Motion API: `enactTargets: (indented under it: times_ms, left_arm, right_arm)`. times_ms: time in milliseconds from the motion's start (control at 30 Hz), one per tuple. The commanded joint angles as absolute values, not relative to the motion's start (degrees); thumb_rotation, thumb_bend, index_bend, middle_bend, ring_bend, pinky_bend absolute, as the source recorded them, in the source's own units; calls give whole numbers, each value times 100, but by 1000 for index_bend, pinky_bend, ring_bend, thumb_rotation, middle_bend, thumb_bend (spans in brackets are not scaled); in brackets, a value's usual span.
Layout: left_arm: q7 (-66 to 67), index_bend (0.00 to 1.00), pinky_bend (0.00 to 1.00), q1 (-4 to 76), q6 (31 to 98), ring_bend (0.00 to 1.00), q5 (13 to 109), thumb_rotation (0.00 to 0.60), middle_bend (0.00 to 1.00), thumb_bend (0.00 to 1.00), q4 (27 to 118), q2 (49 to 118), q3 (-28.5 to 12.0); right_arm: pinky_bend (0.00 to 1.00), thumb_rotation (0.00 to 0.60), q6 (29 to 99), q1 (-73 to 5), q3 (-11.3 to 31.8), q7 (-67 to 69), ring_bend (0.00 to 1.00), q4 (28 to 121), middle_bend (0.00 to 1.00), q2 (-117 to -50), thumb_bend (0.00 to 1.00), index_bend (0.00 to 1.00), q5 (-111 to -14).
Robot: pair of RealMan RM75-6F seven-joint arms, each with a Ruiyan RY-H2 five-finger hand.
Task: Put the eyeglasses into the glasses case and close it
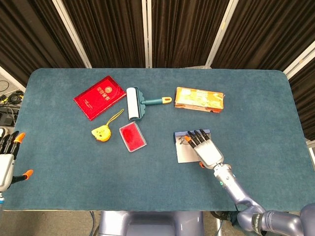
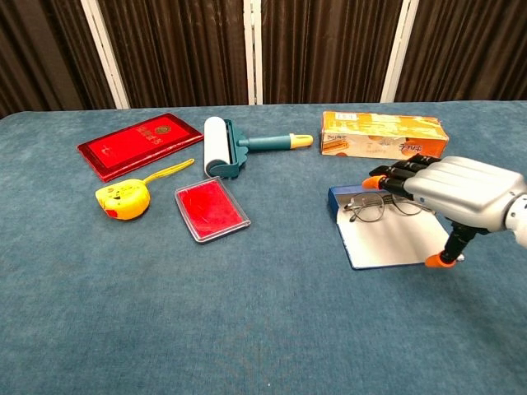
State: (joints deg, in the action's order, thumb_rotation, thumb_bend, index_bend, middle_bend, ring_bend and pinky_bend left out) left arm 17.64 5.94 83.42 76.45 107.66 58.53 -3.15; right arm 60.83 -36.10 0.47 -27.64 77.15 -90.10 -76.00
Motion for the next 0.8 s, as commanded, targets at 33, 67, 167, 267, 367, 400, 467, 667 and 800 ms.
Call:
enactTargets:
  times_ms: [33, 67, 167, 267, 367, 400, 467, 667, 800]
  left_arm:
    - [1751, 0, 0, 588, 8349, 0, 7652, 600, 0, 0, 10767, 5845, -314]
    - [1747, 0, 0, 586, 8352, 0, 7652, 600, 0, 0, 10766, 5841, -315]
    - [1738, 0, 0, 585, 8345, 0, 7634, 600, 0, 0, 10754, 5842, -319]
    - [1744, 0, 0, 593, 8329, 0, 7612, 600, 0, 0, 10743, 5847, -327]
    - [1780, 0, 0, 608, 8304, 0, 7590, 600, 0, 0, 10732, 5870, -330]
    - [1790, 0, 0, 610, 8301, 0, 7582, 600, 0, 0, 10729, 5876, -331]
    - [1806, 0, 0, 614, 8299, 0, 7569, 600, 0, 0, 10726, 5885, -335]
    - [1823, 0, 0, 619, 8293, 0, 7537, 600, 0, 0, 10716, 5900, -345]
    - [1837, 0, 0, 626, 8278, 0, 7517, 600, 0, 0, 10710, 5908, -346]
  right_arm:
    - [0, 600, 6028, -3612, 82, -2796, 0, 7670, 0, -9071, 17, 74, -7558]
    - [0, 600, 6012, -3611, 87, -2804, 0, 7654, 0, -9088, 17, 75, -7557]
    - [0, 600, 5984, -3607, 95, -2818, 0, 7588, 0, -9138, 16, 78, -7576]
    - [0, 600, 5953, -3602, 111, -2809, 0, 7538, 0, -9172, 17, 80, -7577]
    - [0, 600, 5912, -3610, 140, -2809, 0, 7450, 0, -9228, 17, 82, -7580]
    - [0, 600, 5901, -3611, 147, -2808, 0, 7428, 0, -9243, 17, 83, -7581]
    - [0, 600, 5883, -3614, 156, -2811, 0, 7394, 0, -9265, 17, 86, -7586]
    - [0, 600, 5832, -3615, 172, -2818, 0, 7262, 0, -9351, 38, 117, -7608]
    - [0, 600, 5784, -3620, 173, -2807, 0, 7174, 0, -9403, 119, 141, -7629]
